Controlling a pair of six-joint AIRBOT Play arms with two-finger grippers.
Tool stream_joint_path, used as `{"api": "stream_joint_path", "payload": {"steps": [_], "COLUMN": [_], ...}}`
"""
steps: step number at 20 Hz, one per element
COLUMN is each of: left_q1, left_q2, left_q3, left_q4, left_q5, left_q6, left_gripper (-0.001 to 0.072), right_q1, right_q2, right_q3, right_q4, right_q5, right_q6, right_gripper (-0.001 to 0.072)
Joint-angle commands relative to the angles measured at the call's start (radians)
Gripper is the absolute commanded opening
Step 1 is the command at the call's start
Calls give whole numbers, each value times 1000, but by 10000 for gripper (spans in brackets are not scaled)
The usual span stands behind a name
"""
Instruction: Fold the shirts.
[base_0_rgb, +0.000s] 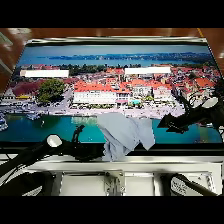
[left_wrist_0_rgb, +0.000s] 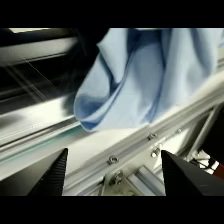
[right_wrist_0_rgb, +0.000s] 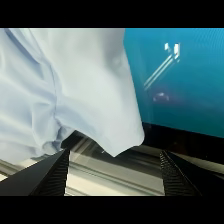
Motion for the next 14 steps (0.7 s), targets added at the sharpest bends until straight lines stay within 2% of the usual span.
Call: {"api": "stream_joint_path", "payload": {"steps": [1,2,4,7,8,9,10,13,14], "left_q1": [-103,-112,-122,-122,-122,-121,-119,-120,-120], "left_q2": [-85,-113,-153,-196,-208,-211,-210,-208,-205], "left_q3": [-19,-12,7,30,33,32,34,42,45], "left_q4": [-129,-172,-245,-265,-266,-272,-274,-273,-273], "left_q5": [132,142,172,198,198,201,201,195,191], "left_q6": [31,78,140,146,146,146,146,174,184], "left_gripper": [717,707,610,604,536,321,165,42,41], "right_q1": [0,0,0,0,0,0,1,1,1], "right_q2": [-23,-29,-36,-38,-38,-38,-38,-38,-38], "right_q3": [0,0,0,-6,-14,-27,-46,-132,-156], "right_q4": [0,0,1,0,0,0,5,54,61], "right_q5": [-15,-16,-18,-42,-57,-74,-92,-166,-192], "right_q6": [-2,-2,-2,-1,3,10,16,11,10], "right_gripper": [688,688,688,688,688,688,688,688,688]}}
